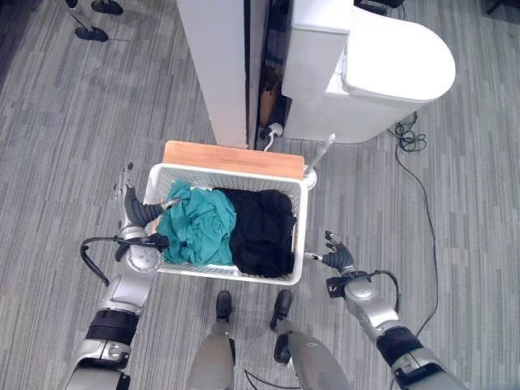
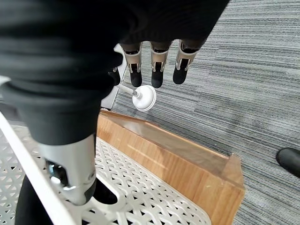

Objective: Grab the laundry basket,head to the washer,open it,put in the laundry and shut it.

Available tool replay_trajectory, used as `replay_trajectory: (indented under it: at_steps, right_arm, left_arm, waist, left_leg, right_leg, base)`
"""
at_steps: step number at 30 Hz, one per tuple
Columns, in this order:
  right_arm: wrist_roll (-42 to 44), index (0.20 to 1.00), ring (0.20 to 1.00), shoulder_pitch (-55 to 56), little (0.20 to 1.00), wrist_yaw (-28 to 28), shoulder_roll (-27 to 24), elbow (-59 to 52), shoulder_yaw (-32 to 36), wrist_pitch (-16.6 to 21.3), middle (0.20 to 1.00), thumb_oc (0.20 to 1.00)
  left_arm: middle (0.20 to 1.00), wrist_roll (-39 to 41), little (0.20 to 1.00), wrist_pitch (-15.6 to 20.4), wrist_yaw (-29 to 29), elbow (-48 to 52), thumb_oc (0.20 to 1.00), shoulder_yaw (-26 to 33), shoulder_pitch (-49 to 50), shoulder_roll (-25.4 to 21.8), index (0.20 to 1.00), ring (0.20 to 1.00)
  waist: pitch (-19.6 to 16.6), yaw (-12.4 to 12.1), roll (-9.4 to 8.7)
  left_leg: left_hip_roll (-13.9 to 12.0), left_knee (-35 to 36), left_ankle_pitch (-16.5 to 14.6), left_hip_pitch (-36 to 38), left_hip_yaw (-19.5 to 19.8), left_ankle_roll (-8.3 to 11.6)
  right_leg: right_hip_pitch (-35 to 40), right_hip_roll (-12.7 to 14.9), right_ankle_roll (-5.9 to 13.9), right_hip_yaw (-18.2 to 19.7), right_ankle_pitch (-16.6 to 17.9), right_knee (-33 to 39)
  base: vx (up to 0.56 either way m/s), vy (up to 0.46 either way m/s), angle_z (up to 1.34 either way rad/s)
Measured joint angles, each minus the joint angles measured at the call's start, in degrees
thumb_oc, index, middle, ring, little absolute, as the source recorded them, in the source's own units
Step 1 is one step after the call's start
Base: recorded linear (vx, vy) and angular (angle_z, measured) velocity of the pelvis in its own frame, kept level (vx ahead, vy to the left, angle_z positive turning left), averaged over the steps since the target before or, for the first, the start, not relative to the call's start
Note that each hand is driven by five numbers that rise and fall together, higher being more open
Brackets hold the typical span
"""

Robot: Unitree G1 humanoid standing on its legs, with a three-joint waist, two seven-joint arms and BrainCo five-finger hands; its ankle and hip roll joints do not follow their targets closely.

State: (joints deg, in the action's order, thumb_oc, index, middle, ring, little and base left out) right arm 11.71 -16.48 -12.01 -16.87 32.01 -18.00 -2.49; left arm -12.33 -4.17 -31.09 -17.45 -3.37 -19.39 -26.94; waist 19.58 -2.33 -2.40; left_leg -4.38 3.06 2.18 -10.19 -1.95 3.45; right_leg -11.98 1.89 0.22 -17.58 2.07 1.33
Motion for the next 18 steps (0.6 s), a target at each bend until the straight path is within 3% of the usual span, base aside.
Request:
replay_trajectory:
  at_steps: [6, 14, 18]
  right_arm:
    - [1.0, 1.0, 1.0, 0.08, 1.0, 0.75, -0.32, -0.8, 0.01, 0.01, 1.0, 1.0]
    - [1.0, 1.0, 1.0, 0.59, 1.0, 1.21, -1.6, -5.11, 0.01, 0.11, 1.0, 1.0]
    - [0.99, 1.0, 1.0, 1.59, 1.0, 1.35, -1.91, -6.58, -0.15, 0.27, 1.0, 1.0]
  left_arm:
    - [1.0, 1.28, 1.0, -0.67, -0.55, -4.65, 1.0, 0.27, -1.99, 0.02, 1.0, 1.0]
    - [1.0, 5.29, 1.0, -2.31, -1.38, -13.94, 1.0, 0.19, -6.51, -1.9, 1.0, 1.0]
    - [1.0, 7.46, 1.0, -2.31, -1.7, -18.55, 1.0, 0.16, -9.46, -3.05, 1.0, 1.0]
  waist:
    - [0.06, 0.29, -0.13]
    - [1.72, 1.72, -3.31]
    - [1.85, 1.87, -3.58]
  left_leg:
    - [0.0, 0.0, 0.0, -0.66, -0.21, 0.0]
    - [-0.07, -0.23, 0.0, -1.84, -0.46, 0.0]
    - [-0.07, -0.22, 0.0, -2.03, -0.51, 0.0]
  right_leg:
    - [-0.92, -0.03, 0.11, 0.52, 0.14, 0.01]
    - [-2.28, -0.16, -0.07, 1.19, 0.42, 0.09]
    - [-2.27, -0.28, -0.13, 1.29, 0.76, 0.72]
  base:
    - [0.0, -0.006, -0.05]
    - [0.0, -0.009, -0.04]
    - [-0.01, -0.036, -0.02]
